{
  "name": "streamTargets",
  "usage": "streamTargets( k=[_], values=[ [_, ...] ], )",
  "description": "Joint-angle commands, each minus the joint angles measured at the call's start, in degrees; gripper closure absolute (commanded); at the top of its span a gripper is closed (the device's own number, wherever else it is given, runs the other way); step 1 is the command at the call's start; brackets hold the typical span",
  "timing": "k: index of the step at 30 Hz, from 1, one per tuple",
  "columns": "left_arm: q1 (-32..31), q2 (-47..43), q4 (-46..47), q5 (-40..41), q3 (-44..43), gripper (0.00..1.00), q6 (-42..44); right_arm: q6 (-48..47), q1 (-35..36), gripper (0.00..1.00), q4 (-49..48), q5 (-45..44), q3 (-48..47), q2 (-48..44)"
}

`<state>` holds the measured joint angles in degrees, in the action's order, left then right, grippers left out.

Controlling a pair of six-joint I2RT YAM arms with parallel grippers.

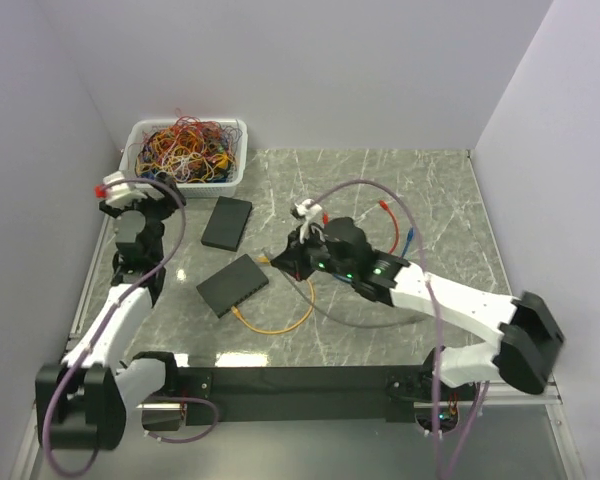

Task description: Insert the plug into the switch port

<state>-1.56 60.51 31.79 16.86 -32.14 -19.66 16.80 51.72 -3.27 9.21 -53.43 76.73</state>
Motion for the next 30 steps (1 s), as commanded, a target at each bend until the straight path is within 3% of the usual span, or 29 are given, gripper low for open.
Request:
streamTargets(
  k=[1, 2, 4, 6, 13, 18, 22, 23, 25, 30],
  values=[
    [0.24, -4.42, -12.88, -6.85, -1.44, 0.01, -17.24, -2.29, 1.35, 1.00, -11.05, 14.94, 4.38, -6.13],
    [0.77, -5.22, -15.07, -8.84, -0.39, 0.01, -19.34, -2.64, 1.71, 1.00, -11.67, 16.35, 5.34, -7.20],
    [1.39, -8.38, -10.90, -24.80, 2.16, 0.01, -17.70, -3.09, 2.50, 1.00, -12.02, 19.78, 5.97, -9.48],
    [0.86, -12.67, -11.30, -31.07, 3.49, 0.01, -18.82, -2.91, 2.68, 1.00, -12.81, 22.33, 7.28, -10.80],
    [-2.38, -29.63, -20.87, -35.05, 7.97, 0.01, -22.18, -1.07, 3.21, 1.00, -16.51, 26.39, 10.36, -13.18],
    [-10.03, -37.21, -29.40, -28.39, 7.71, 0.01, -21.74, 0.25, 3.21, 1.00, -18.44, 25.87, 11.07, -13.10],
    [-12.24, -35.12, -41.23, -20.14, 4.03, 0.03, -22.70, 0.95, 3.21, 1.00, -13.97, 13.32, 8.88, -9.34],
    [-12.24, -34.24, -43.46, -12.28, 3.58, 0.02, -23.40, 1.48, 3.29, 1.00, -12.13, 10.59, 7.74, -8.27],
    [-12.24, -30.64, -46.98, -5.82, 3.40, 0.01, -26.39, 2.45, 3.64, 1.00, -10.63, 4.43, 6.50, -4.93],
    [-12.24, -20.55, -39.80, -4.47, 4.90, 0.01, -25.61, 1.49, 8.12, 1.00, -1.84, -6.74, 2.46, 3.06]
  ],
)
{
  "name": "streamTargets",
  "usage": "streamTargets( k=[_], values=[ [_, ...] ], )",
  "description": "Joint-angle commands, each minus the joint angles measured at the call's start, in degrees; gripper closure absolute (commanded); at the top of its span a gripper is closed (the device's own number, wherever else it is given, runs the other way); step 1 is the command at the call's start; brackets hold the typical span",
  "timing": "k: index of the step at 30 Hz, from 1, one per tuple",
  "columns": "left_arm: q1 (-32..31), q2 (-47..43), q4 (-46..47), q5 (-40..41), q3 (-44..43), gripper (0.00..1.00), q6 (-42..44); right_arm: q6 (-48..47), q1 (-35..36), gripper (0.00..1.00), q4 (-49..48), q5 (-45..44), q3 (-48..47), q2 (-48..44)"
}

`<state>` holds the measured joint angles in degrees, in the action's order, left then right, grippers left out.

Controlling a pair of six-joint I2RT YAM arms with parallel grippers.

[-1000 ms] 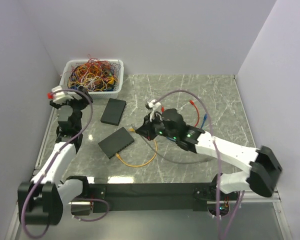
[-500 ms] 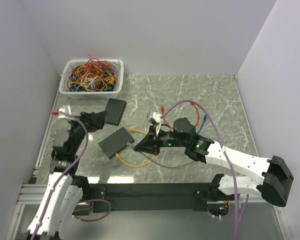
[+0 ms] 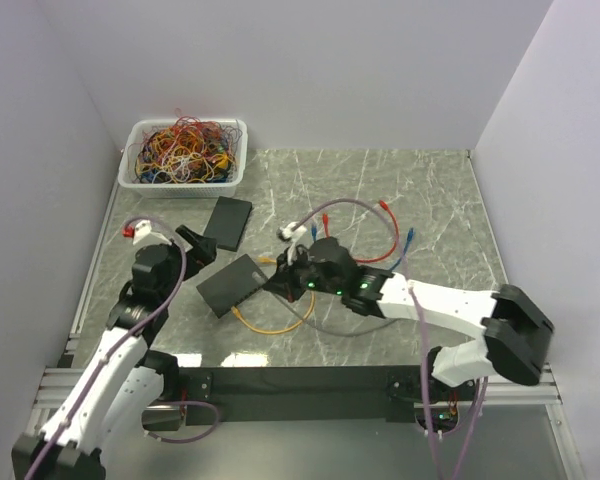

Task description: Insert the plug into the switch port

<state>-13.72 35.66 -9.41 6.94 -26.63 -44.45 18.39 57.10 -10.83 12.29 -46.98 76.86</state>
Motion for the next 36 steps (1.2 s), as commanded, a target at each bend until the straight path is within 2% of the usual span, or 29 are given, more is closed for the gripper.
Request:
streamTargets(
  k=[1, 3, 11, 15, 23, 36],
  values=[
    [0.00, 5.81, 2.28, 5.71, -0.70, 0.01, -0.64, -0.11, 3.54, 1.00, 6.78, -12.18, -4.43, 5.38],
    [0.09, 10.10, 6.04, 5.37, -0.53, 0.01, 1.01, 0.94, 4.86, 1.00, 7.92, -12.21, -5.05, 8.64],
    [4.13, 25.32, 20.56, -9.89, -0.18, 0.01, 6.56, 2.88, 6.53, 1.00, 7.93, -14.05, -8.46, 18.58],
    [5.28, 31.03, 24.96, -13.96, 0.44, 0.01, 7.09, 2.35, 6.53, 1.00, 9.33, -14.93, -11.72, 22.53],
    [5.45, 38.07, 29.10, -19.42, 0.71, 0.01, 7.18, 2.09, 6.53, 1.00, 12.32, -16.78, -17.70, 27.99],
    [5.37, 40.10, 30.85, -21.09, 1.50, 0.01, 4.72, 3.14, 7.76, 1.00, 12.94, -16.60, -16.65, 28.69]
  ],
)
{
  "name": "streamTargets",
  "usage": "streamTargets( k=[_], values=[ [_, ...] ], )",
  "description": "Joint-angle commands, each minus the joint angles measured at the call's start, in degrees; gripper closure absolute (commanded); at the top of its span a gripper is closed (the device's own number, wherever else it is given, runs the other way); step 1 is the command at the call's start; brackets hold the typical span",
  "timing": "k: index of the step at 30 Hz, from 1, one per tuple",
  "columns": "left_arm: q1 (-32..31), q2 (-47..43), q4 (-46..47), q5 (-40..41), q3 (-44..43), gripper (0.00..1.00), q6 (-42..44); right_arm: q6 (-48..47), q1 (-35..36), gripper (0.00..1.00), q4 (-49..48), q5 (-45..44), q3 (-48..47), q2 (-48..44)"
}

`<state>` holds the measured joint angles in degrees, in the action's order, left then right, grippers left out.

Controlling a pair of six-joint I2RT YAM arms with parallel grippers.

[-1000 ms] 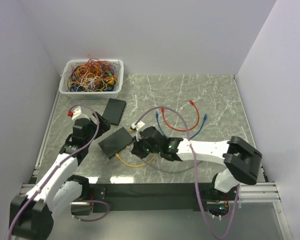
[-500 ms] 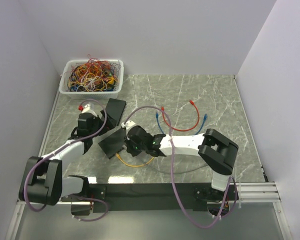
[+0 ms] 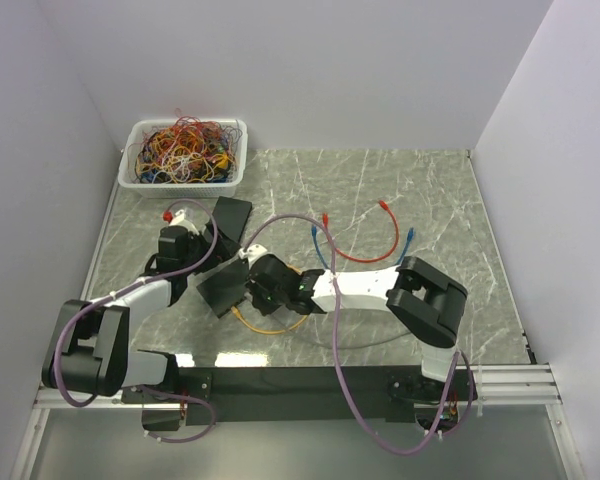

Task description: Insert the plug into the switch port

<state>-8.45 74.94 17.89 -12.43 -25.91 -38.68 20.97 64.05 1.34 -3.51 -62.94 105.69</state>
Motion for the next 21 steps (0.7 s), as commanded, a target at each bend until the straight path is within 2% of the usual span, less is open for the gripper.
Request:
streamTargets(
  k=[1, 8, 21],
  values=[
    [0.10, 1.09, 3.38, -1.55, 0.86, 0.01, -1.14, 0.47, 1.07, 1.00, 0.94, -0.89, -0.78, -0.39],
    [0.01, 1.62, 3.38, -1.11, 0.60, 0.01, -1.40, 1.26, 2.66, 1.00, 1.64, -2.64, 1.32, -2.95],
    [-0.87, 4.34, 4.96, -1.20, 1.13, 0.01, -2.11, 0.12, 2.57, 1.00, 2.43, -7.21, -1.83, 0.92]
  ],
)
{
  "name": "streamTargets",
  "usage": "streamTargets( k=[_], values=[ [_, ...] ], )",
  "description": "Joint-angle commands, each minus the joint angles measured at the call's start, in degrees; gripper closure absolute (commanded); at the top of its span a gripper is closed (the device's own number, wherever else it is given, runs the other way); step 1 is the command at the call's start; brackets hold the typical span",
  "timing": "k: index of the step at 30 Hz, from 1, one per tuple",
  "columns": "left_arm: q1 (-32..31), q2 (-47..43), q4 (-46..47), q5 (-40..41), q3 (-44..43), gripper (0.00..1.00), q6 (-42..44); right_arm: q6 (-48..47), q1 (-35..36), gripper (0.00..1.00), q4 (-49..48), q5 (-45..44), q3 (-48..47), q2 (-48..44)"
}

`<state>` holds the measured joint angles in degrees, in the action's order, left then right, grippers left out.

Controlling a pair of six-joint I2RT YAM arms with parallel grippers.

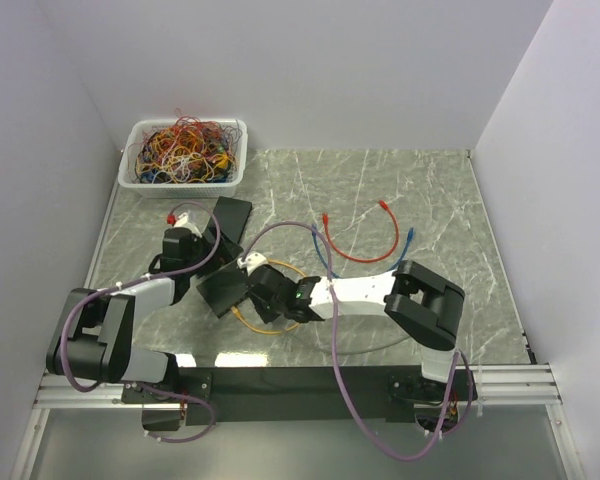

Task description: Insert the plug into the switch port

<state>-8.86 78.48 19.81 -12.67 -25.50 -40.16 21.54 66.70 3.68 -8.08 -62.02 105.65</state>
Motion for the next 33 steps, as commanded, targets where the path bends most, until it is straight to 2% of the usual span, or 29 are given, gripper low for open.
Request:
streamTargets(
  k=[1, 13, 25, 33],
  values=[
    [-0.54, 1.06, 3.30, -0.96, 0.71, 0.01, -0.62, -0.45, -0.08, 1.00, 0.36, -2.65, -3.63, 1.31],
    [-1.24, 0.18, 3.13, -0.78, 1.41, 0.02, -0.62, -0.53, -0.07, 1.00, 1.06, -3.26, -7.67, 4.13],
    [-2.12, 0.18, 2.86, -0.52, 1.59, 0.02, -0.62, 0.43, -1.13, 1.00, 3.79, -8.01, -10.58, 4.92],
    [-2.91, 0.80, 3.39, -1.04, 1.68, 0.02, -0.62, 0.08, -1.22, 1.00, 4.14, -7.13, -13.03, 6.94]
  ],
)
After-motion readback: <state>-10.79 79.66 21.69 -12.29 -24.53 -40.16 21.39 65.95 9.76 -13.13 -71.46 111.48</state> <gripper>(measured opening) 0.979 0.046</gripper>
